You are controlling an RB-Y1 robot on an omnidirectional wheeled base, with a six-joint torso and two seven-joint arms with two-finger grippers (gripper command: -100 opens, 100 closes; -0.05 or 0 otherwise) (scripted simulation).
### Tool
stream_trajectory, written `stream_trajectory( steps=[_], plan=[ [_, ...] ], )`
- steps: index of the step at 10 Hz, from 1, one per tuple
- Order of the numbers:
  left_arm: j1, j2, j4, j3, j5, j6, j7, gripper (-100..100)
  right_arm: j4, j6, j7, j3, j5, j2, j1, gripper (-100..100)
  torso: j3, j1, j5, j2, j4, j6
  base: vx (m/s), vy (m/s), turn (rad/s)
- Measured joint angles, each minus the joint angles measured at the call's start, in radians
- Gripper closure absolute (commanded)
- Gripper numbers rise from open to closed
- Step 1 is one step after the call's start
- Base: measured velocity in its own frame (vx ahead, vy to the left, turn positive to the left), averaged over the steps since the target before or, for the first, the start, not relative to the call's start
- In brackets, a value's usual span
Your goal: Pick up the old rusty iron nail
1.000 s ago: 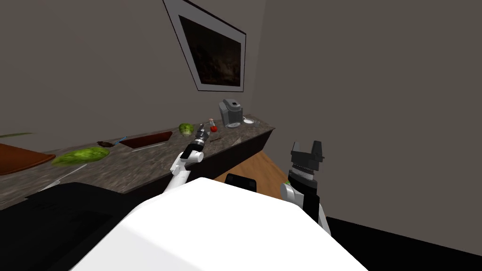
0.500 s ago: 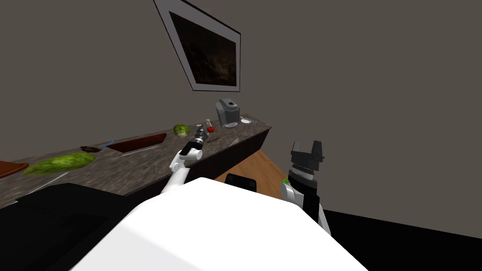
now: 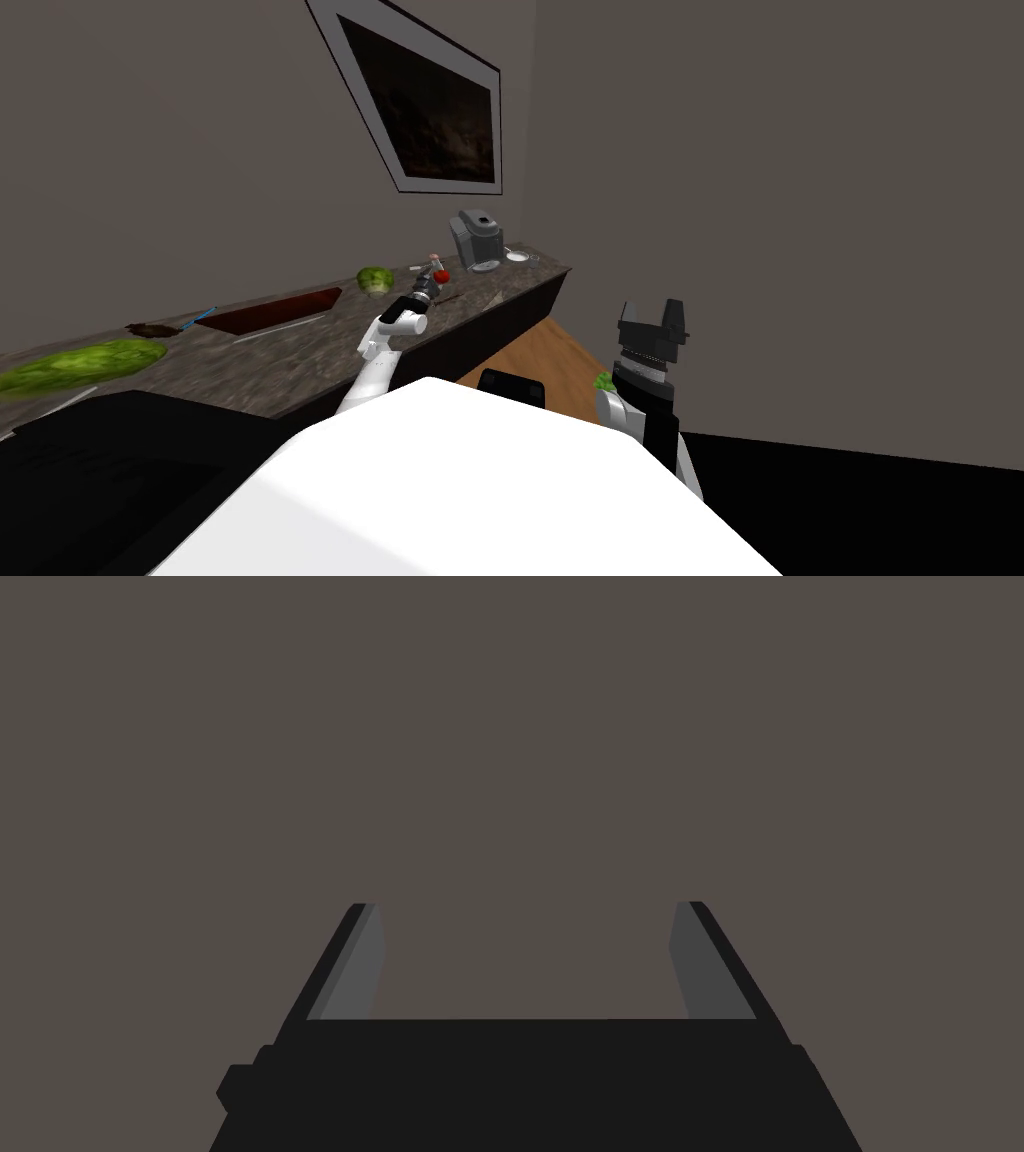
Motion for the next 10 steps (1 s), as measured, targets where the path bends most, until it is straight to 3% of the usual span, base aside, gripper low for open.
stream_trajectory(
  steps=[10],
  plan=[
    [-0.067, 0.039, 0.07, 0.049, 0.041, 0.246, 0.089, -100, 0.0, 0.0, 0.0, 0.0, 0.0, 0.0, 0.0, 0, 0.0, 0.001, 0.0, 0.0, 0.0, 0.0, -0.002, -0.003, -0.073]
  ],
)
